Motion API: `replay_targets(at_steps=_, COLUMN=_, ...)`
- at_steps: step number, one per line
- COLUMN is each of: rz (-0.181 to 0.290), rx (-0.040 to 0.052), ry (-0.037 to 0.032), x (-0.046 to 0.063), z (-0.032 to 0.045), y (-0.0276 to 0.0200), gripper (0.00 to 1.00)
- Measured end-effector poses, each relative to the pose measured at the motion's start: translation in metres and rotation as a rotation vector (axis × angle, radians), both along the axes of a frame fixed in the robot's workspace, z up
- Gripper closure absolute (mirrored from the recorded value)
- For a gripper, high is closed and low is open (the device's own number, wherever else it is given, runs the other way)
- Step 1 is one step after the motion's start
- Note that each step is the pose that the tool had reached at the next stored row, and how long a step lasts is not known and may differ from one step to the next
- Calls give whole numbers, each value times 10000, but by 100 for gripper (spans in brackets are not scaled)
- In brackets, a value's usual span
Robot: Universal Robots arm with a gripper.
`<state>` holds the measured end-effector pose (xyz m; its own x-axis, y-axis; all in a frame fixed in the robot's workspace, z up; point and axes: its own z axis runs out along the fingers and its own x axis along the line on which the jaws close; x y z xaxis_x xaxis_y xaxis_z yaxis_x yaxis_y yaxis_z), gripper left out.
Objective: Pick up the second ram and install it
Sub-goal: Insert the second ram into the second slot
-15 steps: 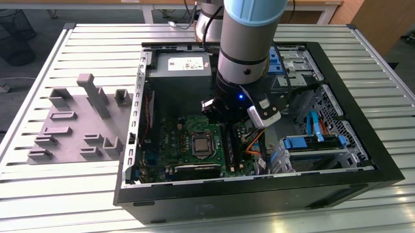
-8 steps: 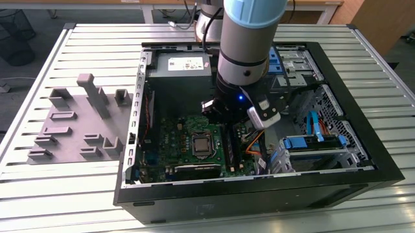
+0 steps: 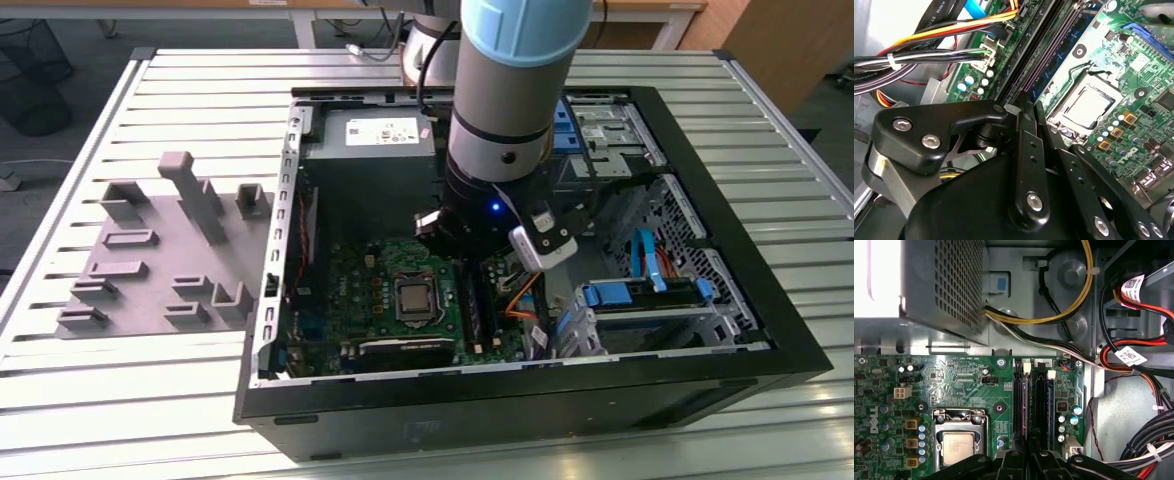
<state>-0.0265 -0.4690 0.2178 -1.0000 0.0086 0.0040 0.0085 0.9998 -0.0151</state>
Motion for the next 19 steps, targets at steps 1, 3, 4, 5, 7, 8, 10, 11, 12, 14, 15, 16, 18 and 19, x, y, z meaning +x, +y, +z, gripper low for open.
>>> replay_targets(at_steps=1, rz=0, rx=1, ry=0, x=1, z=0, y=0, gripper=86)
replay_targets(at_steps=3, rz=0, rx=4, ry=0, x=1, z=-1, y=-1, gripper=86)
replay_targets(at_steps=4, rz=0, rx=8, ry=0, x=1, z=-2, y=-1, gripper=86)
replay_targets(at_steps=5, rz=-1, rx=12, ry=0, x=1, z=-3, y=-1, gripper=86)
replay_targets(at_steps=7, rz=0, rx=31, ry=-1, x=2, z=-10, y=-1, gripper=86)
replay_targets(at_steps=8, rz=0, rx=37, ry=-1, x=2, z=-15, y=-1, gripper=86)
replay_targets(at_steps=10, rz=0, rx=38, ry=1, x=2, z=-23, y=-1, gripper=86)
replay_targets(at_steps=11, rz=0, rx=40, ry=1, x=2, z=-26, y=-2, gripper=86)
replay_targets(at_steps=12, rz=0, rx=39, ry=2, x=2, z=-28, y=-1, gripper=86)
replay_targets(at_steps=14, rz=0, rx=40, ry=2, x=2, z=-34, y=-1, gripper=86)
replay_targets(at_steps=15, rz=0, rx=40, ry=1, x=2, z=-37, y=-1, gripper=86)
replay_targets(at_steps=16, rz=-1, rx=41, ry=1, x=2, z=-38, y=-1, gripper=86)
replay_targets(at_steps=18, rz=0, rx=44, ry=0, x=2, z=-39, y=-1, gripper=86)
replay_targets(at_steps=19, rz=0, rx=44, ry=1, x=2, z=-39, y=-1, gripper=86)
